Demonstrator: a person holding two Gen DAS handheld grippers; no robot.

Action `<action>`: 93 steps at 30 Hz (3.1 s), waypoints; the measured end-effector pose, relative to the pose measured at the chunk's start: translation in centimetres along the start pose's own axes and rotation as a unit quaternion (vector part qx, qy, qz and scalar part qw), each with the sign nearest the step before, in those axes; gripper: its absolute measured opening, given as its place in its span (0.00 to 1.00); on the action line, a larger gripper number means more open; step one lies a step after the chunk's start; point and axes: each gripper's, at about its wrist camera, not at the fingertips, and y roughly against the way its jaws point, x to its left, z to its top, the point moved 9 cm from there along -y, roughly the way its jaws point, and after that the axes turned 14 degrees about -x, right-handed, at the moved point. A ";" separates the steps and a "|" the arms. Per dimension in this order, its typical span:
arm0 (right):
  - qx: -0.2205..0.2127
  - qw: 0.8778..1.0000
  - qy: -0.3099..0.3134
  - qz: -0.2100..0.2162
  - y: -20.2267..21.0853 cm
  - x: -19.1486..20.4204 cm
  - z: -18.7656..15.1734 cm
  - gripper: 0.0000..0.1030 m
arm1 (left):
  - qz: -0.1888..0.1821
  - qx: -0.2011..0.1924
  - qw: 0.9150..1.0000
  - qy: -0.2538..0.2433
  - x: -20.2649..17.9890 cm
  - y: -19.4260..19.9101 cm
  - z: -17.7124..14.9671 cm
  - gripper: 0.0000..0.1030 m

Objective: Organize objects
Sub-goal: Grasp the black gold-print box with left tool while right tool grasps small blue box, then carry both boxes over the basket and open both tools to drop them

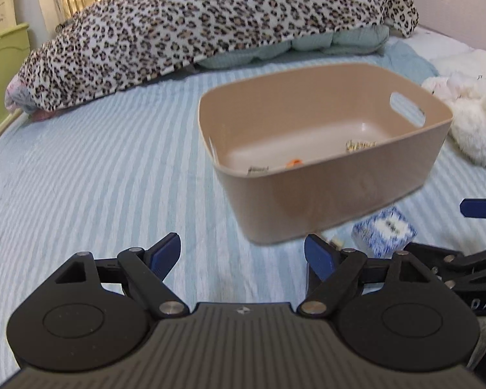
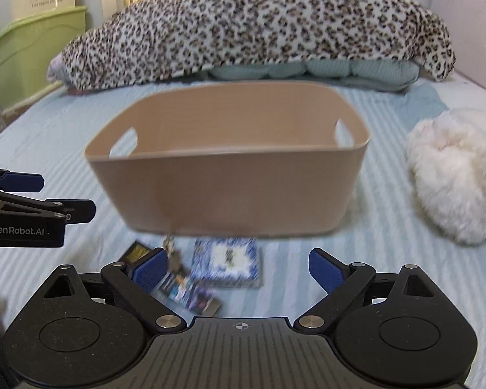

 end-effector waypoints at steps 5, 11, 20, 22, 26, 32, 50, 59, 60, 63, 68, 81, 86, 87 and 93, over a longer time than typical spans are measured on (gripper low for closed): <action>0.019 1.000 0.011 0.003 -0.8 1.6 -1.9 0.92 | 0.001 0.014 1.000 0.010 0.4 -0.8 -1.7 0.82; 0.036 0.999 0.002 -0.002 -2.6 2.5 -3.3 0.92 | 0.001 0.027 0.999 0.025 0.6 -2.1 -2.9 0.82; 0.058 0.998 -0.003 -0.033 -4.1 1.3 -4.7 0.89 | -0.013 0.028 0.997 0.065 0.5 -3.0 -2.6 0.82; 0.059 0.997 -0.008 -0.038 -3.8 0.5 -4.8 0.89 | -0.027 0.029 0.997 0.069 -0.2 -3.1 -2.5 0.82; 0.065 0.997 -0.018 -0.050 -2.9 -1.4 -5.1 0.89 | -0.058 0.037 0.994 0.081 -1.9 -3.1 -2.6 0.82; 0.067 0.996 -0.035 -0.054 -2.4 -2.9 -5.7 0.88 | -0.090 0.057 0.991 0.076 -3.9 -3.8 -3.6 0.82; 0.046 0.998 -0.029 -0.013 -2.6 -2.2 -5.3 0.46 | -0.108 0.066 0.991 0.047 -5.1 -4.7 -5.1 0.32; 0.034 0.999 -0.023 -0.003 -1.3 -1.8 -4.5 0.46 | -0.103 0.041 0.993 0.035 -4.3 -2.3 -4.2 0.32; 0.031 0.999 -0.022 -0.002 -1.0 -1.7 -4.3 0.46 | -0.102 0.038 0.993 0.036 -4.3 -1.9 -4.0 0.32; 0.020 1.000 -0.018 0.000 -0.2 -1.6 -3.5 0.46 | -0.101 0.027 0.994 0.036 -4.0 -0.9 -3.3 0.32; 0.001 1.000 -0.019 0.003 1.4 -1.9 -2.1 0.46 | -0.102 0.005 0.994 0.037 -3.4 0.9 -2.3 0.32; -0.067 0.997 -0.024 0.011 3.9 -2.7 3.3 0.46 | -0.100 -0.061 0.992 0.041 -2.8 3.6 2.6 0.32; -0.101 0.994 -0.027 0.006 3.7 -3.5 6.4 0.46 | -0.095 -0.081 0.991 0.047 -2.9 2.9 5.3 0.32; -0.105 0.994 -0.027 0.006 3.5 -3.7 6.9 0.46 | -0.094 -0.084 0.991 0.048 -2.8 2.7 5.8 0.32; -0.124 0.992 -0.021 0.001 2.0 -4.5 9.2 0.46 | -0.081 -0.102 0.990 0.055 -3.0 0.7 8.7 0.32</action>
